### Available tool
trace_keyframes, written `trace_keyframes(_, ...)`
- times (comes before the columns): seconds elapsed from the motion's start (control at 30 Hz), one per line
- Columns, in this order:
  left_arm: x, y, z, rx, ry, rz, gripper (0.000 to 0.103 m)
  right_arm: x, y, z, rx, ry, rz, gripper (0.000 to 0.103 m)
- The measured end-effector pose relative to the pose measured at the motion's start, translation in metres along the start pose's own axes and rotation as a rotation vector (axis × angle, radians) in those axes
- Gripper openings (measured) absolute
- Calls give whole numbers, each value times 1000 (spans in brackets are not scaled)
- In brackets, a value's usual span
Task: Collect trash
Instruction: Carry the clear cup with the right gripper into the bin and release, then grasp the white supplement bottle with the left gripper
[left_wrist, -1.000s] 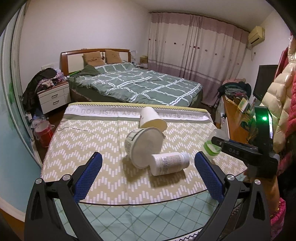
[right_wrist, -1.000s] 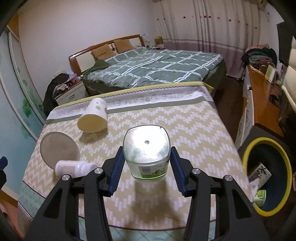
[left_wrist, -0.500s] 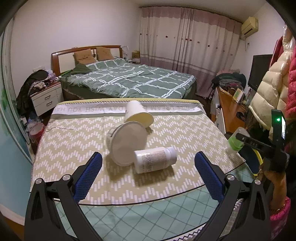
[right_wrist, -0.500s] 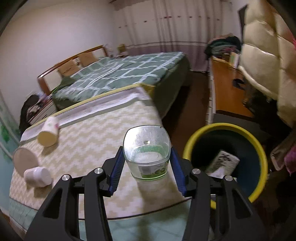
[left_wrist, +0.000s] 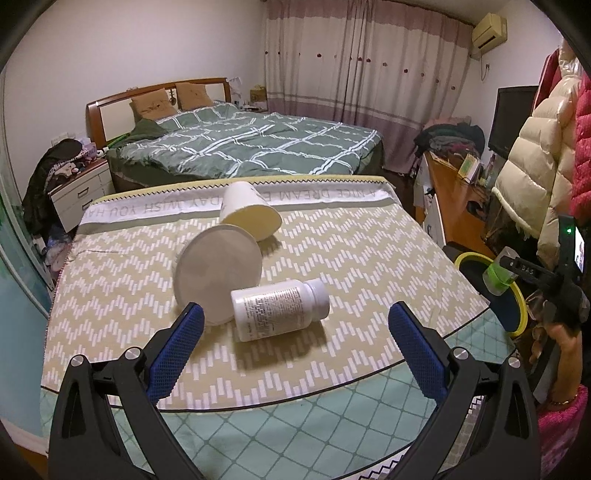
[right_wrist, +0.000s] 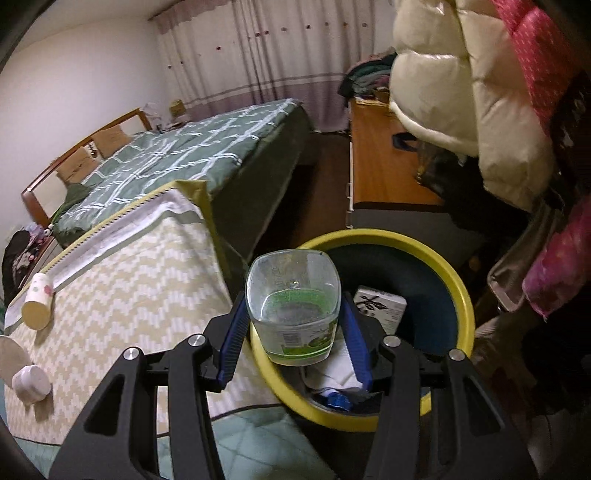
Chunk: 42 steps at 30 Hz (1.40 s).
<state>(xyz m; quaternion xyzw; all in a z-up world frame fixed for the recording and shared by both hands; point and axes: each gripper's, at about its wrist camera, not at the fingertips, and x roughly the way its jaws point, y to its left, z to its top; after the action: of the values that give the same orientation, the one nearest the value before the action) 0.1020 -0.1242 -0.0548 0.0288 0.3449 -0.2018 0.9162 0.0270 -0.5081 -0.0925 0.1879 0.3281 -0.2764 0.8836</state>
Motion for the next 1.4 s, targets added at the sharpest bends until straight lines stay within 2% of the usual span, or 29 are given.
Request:
trace_keyframes(0.2, 16, 0, -2, -3, 31, 5, 98, 4, -3, -7, 1, -6, -27, 52)
trace_keyframes(0.77, 55, 8, -4, -17, 104, 42, 98, 0, 3, -12, -13, -15, -35, 53)
trace_keyframes(1.1, 92, -3, 9, -2, 157, 127, 98, 3, 7, -12, -14, -10, -14, 53)
trace_keyframes(1.4, 114, 2, 11, -18, 203, 166, 98, 4, 6, -13, -11, -5, -3, 53)
